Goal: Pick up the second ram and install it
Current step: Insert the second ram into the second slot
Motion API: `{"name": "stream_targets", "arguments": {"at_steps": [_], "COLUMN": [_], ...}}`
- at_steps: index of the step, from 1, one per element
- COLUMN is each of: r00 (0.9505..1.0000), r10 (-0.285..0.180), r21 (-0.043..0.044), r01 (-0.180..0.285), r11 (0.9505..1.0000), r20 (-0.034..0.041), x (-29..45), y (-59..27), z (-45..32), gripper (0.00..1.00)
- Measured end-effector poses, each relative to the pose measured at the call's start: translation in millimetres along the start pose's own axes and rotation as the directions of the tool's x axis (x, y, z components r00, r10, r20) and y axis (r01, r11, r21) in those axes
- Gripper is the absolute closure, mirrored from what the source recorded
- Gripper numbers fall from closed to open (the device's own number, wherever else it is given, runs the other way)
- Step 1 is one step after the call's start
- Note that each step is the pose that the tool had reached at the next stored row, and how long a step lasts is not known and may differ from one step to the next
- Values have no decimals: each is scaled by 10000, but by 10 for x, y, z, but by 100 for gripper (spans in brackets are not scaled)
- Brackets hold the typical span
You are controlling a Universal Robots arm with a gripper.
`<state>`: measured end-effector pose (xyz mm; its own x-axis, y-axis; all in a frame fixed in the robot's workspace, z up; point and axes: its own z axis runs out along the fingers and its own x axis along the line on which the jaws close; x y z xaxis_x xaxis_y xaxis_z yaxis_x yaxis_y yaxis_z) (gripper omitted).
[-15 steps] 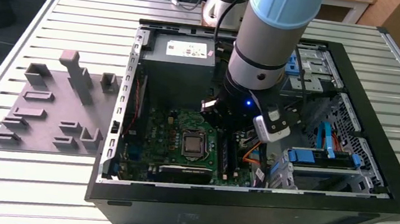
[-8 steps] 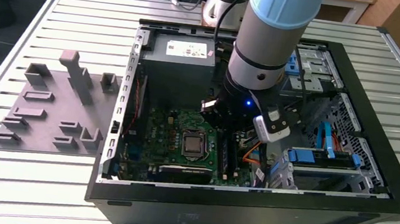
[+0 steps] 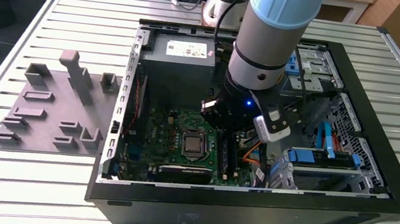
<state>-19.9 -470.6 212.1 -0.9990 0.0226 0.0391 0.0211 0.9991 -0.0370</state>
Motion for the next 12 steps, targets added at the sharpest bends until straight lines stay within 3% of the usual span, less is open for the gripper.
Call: {"name": "stream_targets", "arguments": {"at_steps": [12], "r00": [10000], "r10": [-27], "r21": [2], "r01": [27], "r11": [10000], "r20": [-9], "x": [-3], "y": [3], "z": [56], "gripper": [86]}}
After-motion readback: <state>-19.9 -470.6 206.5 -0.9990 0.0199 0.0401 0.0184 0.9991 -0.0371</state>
